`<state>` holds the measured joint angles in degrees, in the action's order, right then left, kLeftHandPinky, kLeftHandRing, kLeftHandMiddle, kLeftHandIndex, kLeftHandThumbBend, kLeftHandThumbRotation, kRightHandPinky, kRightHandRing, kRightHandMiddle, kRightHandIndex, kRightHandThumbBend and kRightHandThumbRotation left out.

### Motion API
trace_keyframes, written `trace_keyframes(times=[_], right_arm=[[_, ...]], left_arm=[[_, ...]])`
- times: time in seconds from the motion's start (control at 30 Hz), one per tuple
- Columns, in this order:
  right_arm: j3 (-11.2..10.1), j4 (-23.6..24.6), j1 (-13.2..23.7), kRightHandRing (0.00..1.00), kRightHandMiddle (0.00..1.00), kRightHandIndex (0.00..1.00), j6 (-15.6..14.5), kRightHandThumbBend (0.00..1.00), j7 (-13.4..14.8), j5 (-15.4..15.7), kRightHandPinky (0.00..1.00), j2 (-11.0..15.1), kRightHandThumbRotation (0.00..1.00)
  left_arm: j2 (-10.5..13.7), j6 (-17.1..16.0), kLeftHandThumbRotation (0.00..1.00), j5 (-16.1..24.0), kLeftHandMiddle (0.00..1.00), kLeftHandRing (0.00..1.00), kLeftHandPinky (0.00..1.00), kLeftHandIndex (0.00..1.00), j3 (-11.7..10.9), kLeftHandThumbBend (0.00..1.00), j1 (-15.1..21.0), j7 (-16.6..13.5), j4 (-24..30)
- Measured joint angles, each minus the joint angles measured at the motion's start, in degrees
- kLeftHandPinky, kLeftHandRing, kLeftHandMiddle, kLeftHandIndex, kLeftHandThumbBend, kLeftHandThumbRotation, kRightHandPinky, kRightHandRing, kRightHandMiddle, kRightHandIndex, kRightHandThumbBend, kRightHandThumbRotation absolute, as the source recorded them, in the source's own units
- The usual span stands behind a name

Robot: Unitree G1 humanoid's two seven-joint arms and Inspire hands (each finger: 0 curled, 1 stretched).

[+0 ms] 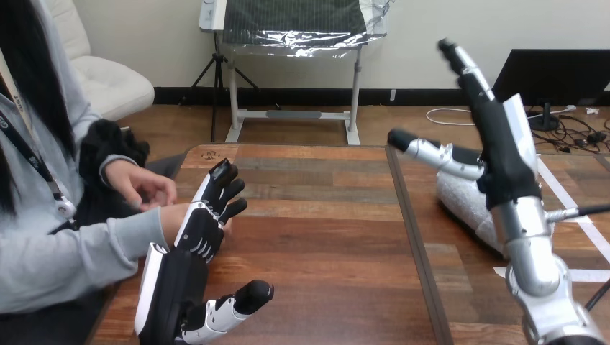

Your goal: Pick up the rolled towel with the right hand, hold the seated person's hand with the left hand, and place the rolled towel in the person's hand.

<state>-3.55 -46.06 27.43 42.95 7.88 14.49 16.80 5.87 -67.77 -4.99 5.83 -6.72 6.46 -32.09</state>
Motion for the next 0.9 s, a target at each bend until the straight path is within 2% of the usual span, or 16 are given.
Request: trace_keyframes(times=[0.17,0.4,0.9], right_arm=[[0.3,0.0,1.2,1.0,0.97,0.98,-3.5,1.0,1.0,1.6,1.0,1.2,0.51],[0.6,-1.2,3.0,1.0,0.98,0.99,-6.7,1.0,2.5,3.6,0.99,2.8,0.53],[1.5,-10.7,9.7,1.0,0.98,0.97,-10.8,1.0,4.7,6.3,0.98,6.2,0.54]], left_arm=[[-0.2,0.1,0.64,-0.9,0.93,0.91,0.86,0.93,0.0,1.0,0.0,0.9,0.0],[-0.2,0.1,0.65,-1.4,0.93,0.91,0.86,0.93,-0.2,1.0,0.0,1.5,0.0],[-0.2,0.1,0.65,-1.4,0.93,0.91,0.87,0.93,-0.2,1.0,-0.5,2.1,0.0]])
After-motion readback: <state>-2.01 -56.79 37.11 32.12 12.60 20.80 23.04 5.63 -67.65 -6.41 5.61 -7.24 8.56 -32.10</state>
